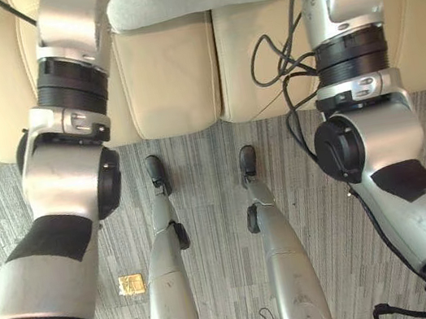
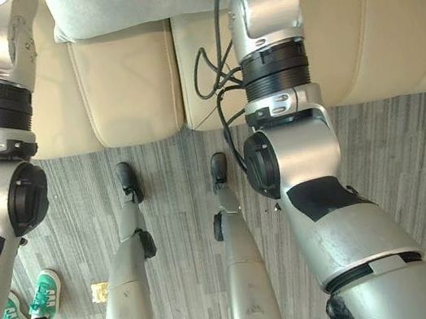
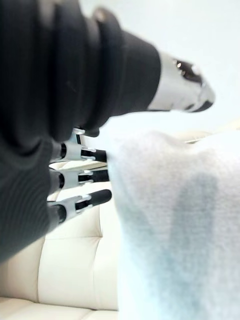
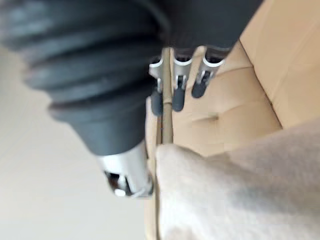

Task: Pick up cushions and gather them together orderly.

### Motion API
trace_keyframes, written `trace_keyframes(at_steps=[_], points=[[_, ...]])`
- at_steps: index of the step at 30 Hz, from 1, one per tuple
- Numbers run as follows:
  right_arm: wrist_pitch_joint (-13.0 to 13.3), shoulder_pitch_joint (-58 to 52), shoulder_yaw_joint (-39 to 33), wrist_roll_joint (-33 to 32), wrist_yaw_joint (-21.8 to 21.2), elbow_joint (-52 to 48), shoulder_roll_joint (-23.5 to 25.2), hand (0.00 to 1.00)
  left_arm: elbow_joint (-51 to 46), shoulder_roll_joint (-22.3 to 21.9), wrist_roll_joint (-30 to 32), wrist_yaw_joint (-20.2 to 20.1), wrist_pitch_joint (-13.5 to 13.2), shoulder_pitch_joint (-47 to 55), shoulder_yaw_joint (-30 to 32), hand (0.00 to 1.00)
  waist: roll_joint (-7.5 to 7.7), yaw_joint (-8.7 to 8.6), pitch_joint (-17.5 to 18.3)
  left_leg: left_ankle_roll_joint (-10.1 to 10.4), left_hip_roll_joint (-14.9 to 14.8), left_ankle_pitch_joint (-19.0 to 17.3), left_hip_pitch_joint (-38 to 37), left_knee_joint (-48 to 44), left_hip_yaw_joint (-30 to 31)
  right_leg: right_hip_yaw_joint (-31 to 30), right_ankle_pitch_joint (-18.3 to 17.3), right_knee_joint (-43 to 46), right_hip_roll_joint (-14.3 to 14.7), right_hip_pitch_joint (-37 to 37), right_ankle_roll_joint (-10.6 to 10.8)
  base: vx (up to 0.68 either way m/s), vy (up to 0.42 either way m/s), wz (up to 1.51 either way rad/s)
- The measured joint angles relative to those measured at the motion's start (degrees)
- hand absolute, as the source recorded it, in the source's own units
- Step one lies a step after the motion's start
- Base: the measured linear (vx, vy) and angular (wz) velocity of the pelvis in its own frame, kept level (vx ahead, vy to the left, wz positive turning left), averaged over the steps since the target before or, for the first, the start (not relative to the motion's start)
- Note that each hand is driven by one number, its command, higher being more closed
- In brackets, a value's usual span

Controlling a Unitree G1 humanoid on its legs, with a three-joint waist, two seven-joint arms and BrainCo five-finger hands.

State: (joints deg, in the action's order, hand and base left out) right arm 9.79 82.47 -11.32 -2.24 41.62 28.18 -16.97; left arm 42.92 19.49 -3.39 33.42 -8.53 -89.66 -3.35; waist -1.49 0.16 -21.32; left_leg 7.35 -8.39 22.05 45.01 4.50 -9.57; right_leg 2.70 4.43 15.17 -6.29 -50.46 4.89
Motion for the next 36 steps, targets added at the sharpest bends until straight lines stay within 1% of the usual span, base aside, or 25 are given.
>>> trace_keyframes(at_steps=[1,3,5,7,8,11,13,14,16,17,18,19,20,21,22,23,24,26,27,30,31,33,34,35,36], points=[[0.3,-1.7,-0.9,-1.9,-1.1,-0.4,-1.6,0.00,-1.7,1.9,-0.9,-1.1,-0.2,1.2,0.6,0.00,0.00,0.03,0.0,0.0,-0.2,-0.4,0.0,0.0,-0.1,0.1,-0.4,1.2,0.1,-0.4,-0.1,-0.06,-0.041,-0.03],[0.6,-3.6,-2.2,-6.0,-3.0,-0.4,-3.6,0.00,-3.2,4.4,-2.4,-2.5,-0.9,2.8,1.5,0.00,0.00,0.29,0.0,-1.3,-0.7,-2.3,-0.3,0.0,-0.2,0.1,-0.8,2.5,0.6,-1.0,-0.3,-0.06,-0.050,-0.07],[1.5,-6.8,-4.0,-12.7,-6.4,-0.5,-7.0,0.00,-4.7,6.8,-6.3,-4.8,-1.6,6.5,4.4,0.00,0.00,0.42,0.0,-1.1,-0.6,-2.5,-0.5,0.0,-0.5,-0.1,-1.0,3.8,0.5,-1.5,-0.3,-0.06,-0.067,0.00],[1.7,-9.3,-4.9,-16.6,-8.0,-2.1,-8.3,0.00,-6.5,7.3,-9.9,-5.5,-1.7,10.3,7.1,0.00,0.01,0.64,0.0,-1.4,-0.6,-2.3,-0.9,0.0,-0.7,-0.3,-1.1,4.1,0.5,-1.4,-0.4,-0.05,-0.083,-0.03],[1.8,-11.8,-5.0,-18.5,-9.0,-5.2,-8.9,0.00,-8.5,7.4,-12.2,-5.9,-1.7,13.5,8.9,0.00,0.00,0.75,0.0,-1.1,-0.6,-2.6,-1.3,0.0,-1.1,-0.6,-1.5,4.7,0.5,-1.3,-0.1,-0.04,-0.112,-0.02],[2.7,-22.3,-4.6,-21.1,-12.2,-15.4,-11.3,0.00,-16.0,7.5,-17.7,-7.3,-2.6,25.7,12.9,0.00,0.01,0.55,0.0,-1.5,-0.3,-2.6,-3.5,0.0,-1.3,-0.7,-3.2,7.0,0.0,-0.3,-0.1,-0.02,-0.173,0.06],[3.1,-34.5,-4.7,-22.4,-15.4,-23.0,-13.1,0.00,-22.9,7.4,-20.2,-9.4,-4.3,38.8,14.7,0.00,0.03,0.10,0.0,-1.8,-0.2,-3.3,-6.8,0.0,-1.3,-0.4,-5.1,8.3,-0.3,2.8,-0.3,0.03,-0.168,0.13],[3.3,-38.7,-4.6,-22.5,-16.4,-25.5,-13.1,0.00,-25.6,7.3,-20.3,-10.2,-4.7,43.7,15.2,0.00,0.02,-0.04,0.0,-1.7,-0.2,-3.4,-8.0,0.0,-1.3,-0.1,-5.5,8.3,-0.4,4.0,-0.4,0.05,-0.168,0.09],[3.9,-51.8,-4.7,-22.6,-20.2,-32.1,-12.5,0.00,-32.6,4.4,-20.3,-12.9,-6.3,57.9,17.1,0.00,0.01,-0.10,0.1,-1.5,-0.3,-4.4,-11.2,0.0,-1.3,0.5,-6.8,8.3,-0.5,7.4,-0.4,0.06,-0.149,0.08],[4.0,-59.1,-4.8,-22.3,-22.9,-34.6,-10.7,0.00,-34.7,0.9,-20.5,-15.0,-7.0,65.8,17.8,0.00,-0.01,-0.15,0.4,-1.6,-0.3,-4.6,-12.9,0.0,-1.2,1.1,-7.4,8.2,-0.5,9.5,-0.5,0.09,-0.148,0.16],[3.9,-66.3,-4.6,-21.9,-26.1,-36.1,-7.1,0.00,-34.5,-3.6,-21.3,-17.8,-7.1,72.7,18.0,0.00,0.05,-0.08,1.6,-1.5,-0.4,-5.4,-14.5,0.0,-1.1,1.4,-8.1,8.0,-0.6,11.4,-0.5,0.07,-0.119,0.15],[3.9,-68.6,-4.5,-21.4,-27.2,-36.4,-5.4,0.00,-34.1,-5.5,-21.4,-18.8,-6.9,75.3,17.9,0.00,0.08,-0.04,2.1,-1.6,-0.4,-5.7,-15.1,0.0,-1.1,1.6,-8.3,7.9,-0.6,12.1,-0.5,0.09,-0.094,0.12],[3.8,-72.5,-4.4,-19.8,-29.1,-36.4,-2.2,0.00,-33.1,-9.0,-21.5,-20.5,-6.5,80.0,17.7,0.00,0.07,-0.01,2.8,-1.6,-0.3,-6.1,-16.5,0.0,-1.0,1.9,-8.7,7.8,-0.7,13.7,-0.5,0.08,-0.081,0.09],[3.7,-78.3,-3.5,-17.9,-30.8,-36.0,2.0,0.00,-31.4,-13.4,-21.8,-22.2,-5.8,86.4,16.8,0.00,0.04,0.27,4.6,-1.5,-0.2,-6.9,-18.4,0.0,-1.0,2.4,-9.0,7.1,-0.9,15.9,-0.4,0.12,-0.098,0.09],[3.5,-83.2,-1.4,-15.6,-32.5,-35.3,5.2,0.00,-29.1,-16.2,-21.7,-24.0,-5.2,91.3,15.7,0.00,0.02,0.38,6.1,-1.8,-0.3,-7.8,-20.5,0.0,-1.1,2.8,-9.1,6.0,-1.0,18.7,-0.3,0.09,-0.049,0.06],[3.5,-85.0,-0.5,-14.8,-33.3,-34.6,6.2,0.00,-27.8,-17.0,-21.5,-24.8,-4.8,92.9,15.2,0.00,0.08,0.44,6.8,-1.8,-0.3,-8.1,-21.4,0.0,-1.1,2.9,-9.2,5.4,-1.0,19.9,-0.2,0.12,-0.047,0.00],[3.4,-88.4,1.6,-11.8,-35.1,-30.9,8.8,0.00,-23.5,-18.0,-20.6,-26.6,-3.7,95.9,13.7,0.00,0.22,0.79,8.0,-1.8,-0.2,-9.0,-24.5,0.0,-1.4,2.8,-9.3,4.3,-0.9,23.4,0.0,0.09,-0.036,-0.03],[2.5,-91.7,3.6,-8.6,-36.5,-23.7,11.6,0.00,-17.8,-18.6,-17.5,-28.9,-2.7,98.9,13.1,0.00,0.20,1.10,10.8,-1.4,-0.1,-10.2,-27.3,0.0,-1.7,2.7,-9.6,2.6,-0.9,26.7,0.3,0.07,-0.017,-0.04],[2.3,-92.2,3.9,-8.3,-36.9,-21.7,12.3,0.00,-16.4,-18.6,-16.6,-29.3,-2.6,99.2,13.1,0.00,0.23,1.21,11.5,-1.4,-0.1,-10.4,-27.9,0.0,-1.8,2.7,-9.6,2.2,-0.9,27.4,0.3,0.08,0.003,-0.04],[0.3,-94.4,4.2,-4.9,-37.9,-8.8,15.1,0.00,-5.9,-18.9,-9.8,-31.4,-1.4,99.5,13.6,0.00,0.20,1.41,14.6,-1.4,-0.2,-11.3,-31.7,0.0,-2.1,2.8,-9.5,-0.5,-0.7,32.4,0.2,0.06,0.007,-0.03],[0.1,-94.6,4.0,-4.5,-37.9,-7.0,15.5,0.00,-4.3,-19.0,-9.2,-31.5,-1.3,99.5,13.7,0.00,0.25,1.42,15.1,-1.3,-0.2,-11.5,-32.2,0.0,-2.2,2.8,-9.4,-1.0,-0.6,33.0,0.1,0.06,0.011,-0.05],[-0.8,-94.6,2.1,-3.9,-38.0,2.8,16.9,0.00,3.0,-19.7,-5.7,-31.8,-0.4,99.4,14.7,0.00,0.36,1.37,17.0,-1.2,-0.2,-12.3,-34.6,0.0,-2.7,2.7,-8.9,-3.6,-0.4,36.3,0.3,0.07,0.012,-0.08],[-1.1,-94.5,1.6,-3.9,-38.0,4.8,17.0,0.00,4.3,-19.8,-5.1,-31.9,-0.2,99.4,14.8,0.00,0.38,1.35,17.3,-1.2,-0.2,-12.3,-35.1,0.0,-2.7,2.7,-8.7,-4.2,-0.3,36.9,0.4,0.06,0.016,-0.09],[-1.9,-94.3,0.2,-3.5,-38.0,10.3,17.0,0.00,7.5,-19.8,-3.5,-31.8,0.5,99.4,15.0,0.00,0.46,1.32,18.1,-1.1,-0.2,-12.8,-36.4,0.1,-2.9,2.6,-8.2,-5.8,-0.3,38.7,0.6,0.02,0.009,-0.05],[-2.2,-94.2,-0.5,-3.1,-38.0,12.1,17.0,0.00,8.4,-19.8,-3.1,-31.8,0.7,99.4,15.2,0.00,0.50,1.27,18.5,-1.1,-0.2,-13.0,-36.6,0.1,-2.9,2.6,-8.0,-6.3,-0.3,39.1,0.6,0.05,0.017,-0.08]])
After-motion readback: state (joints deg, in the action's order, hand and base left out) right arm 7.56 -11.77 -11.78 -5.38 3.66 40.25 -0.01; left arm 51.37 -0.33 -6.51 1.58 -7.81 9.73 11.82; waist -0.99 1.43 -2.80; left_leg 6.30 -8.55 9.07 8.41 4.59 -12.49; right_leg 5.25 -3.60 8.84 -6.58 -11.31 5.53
